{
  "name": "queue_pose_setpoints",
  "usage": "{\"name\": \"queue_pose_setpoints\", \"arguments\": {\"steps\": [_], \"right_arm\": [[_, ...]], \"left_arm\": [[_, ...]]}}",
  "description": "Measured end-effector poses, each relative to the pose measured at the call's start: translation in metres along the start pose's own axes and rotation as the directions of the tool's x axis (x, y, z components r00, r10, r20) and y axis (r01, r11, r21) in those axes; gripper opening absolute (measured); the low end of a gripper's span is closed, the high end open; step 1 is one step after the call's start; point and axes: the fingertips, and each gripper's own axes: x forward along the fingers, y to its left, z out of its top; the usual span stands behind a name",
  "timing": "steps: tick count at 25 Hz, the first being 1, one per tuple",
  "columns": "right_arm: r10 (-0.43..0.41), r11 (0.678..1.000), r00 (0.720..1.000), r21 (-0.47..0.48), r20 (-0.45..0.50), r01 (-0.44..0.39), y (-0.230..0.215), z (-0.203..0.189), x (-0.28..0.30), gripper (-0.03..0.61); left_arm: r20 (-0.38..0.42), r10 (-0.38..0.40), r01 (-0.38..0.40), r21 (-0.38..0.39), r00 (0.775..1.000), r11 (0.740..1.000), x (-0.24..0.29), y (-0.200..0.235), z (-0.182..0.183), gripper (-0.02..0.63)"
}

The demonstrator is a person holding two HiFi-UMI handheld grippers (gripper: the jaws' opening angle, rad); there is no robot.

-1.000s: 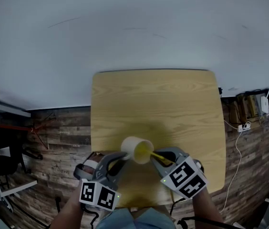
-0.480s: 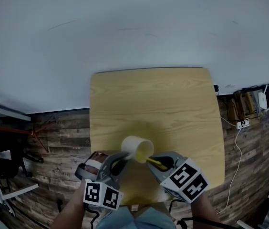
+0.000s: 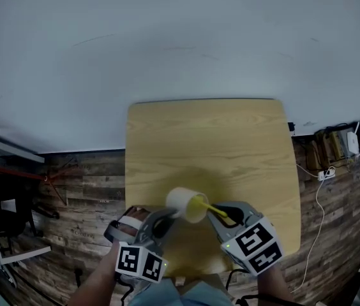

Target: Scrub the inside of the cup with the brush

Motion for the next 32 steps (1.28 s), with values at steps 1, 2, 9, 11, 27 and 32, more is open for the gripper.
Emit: {"name": "queue_pose_setpoints", "arguments": {"steps": [1,2,9,11,27,32], "right_arm": [[-0.009,1.000,1.000,0.001,-0.005,0.009,-0.003,-0.004,0.000,0.040],[-0.014,1.000,1.000,0.004,-0.009,0.014,-0.006,-0.007,-0.001,0.040],[0.000,1.000,0.998,0.027,-0.062,0.002,0.003,-0.032,0.000,0.040],[0.009,0.999,0.998,0.037,-0.068,-0.006,0.009,-0.036,0.001,0.040],[-0.015,1.000,0.999,-0.019,0.043,0.016,0.010,0.001,-0.010,0.040],[-0.048,0.998,0.998,-0.046,0.032,0.049,-0.007,-0.007,-0.014,0.040]], "left_arm": [[0.000,0.003,-0.003,-0.002,1.000,1.000,0.000,0.001,0.000,0.077],[0.000,0.005,-0.005,-0.002,1.000,1.000,0.001,0.002,0.001,0.077],[0.001,0.030,-0.030,-0.011,1.000,0.999,0.003,0.008,0.003,0.077],[0.001,0.033,-0.033,-0.007,0.999,0.999,0.004,0.008,0.005,0.077],[0.009,0.021,-0.021,0.004,1.000,1.000,0.003,-0.001,0.009,0.077],[0.009,0.031,-0.031,-0.002,0.999,1.000,0.004,0.002,0.010,0.077]]}}
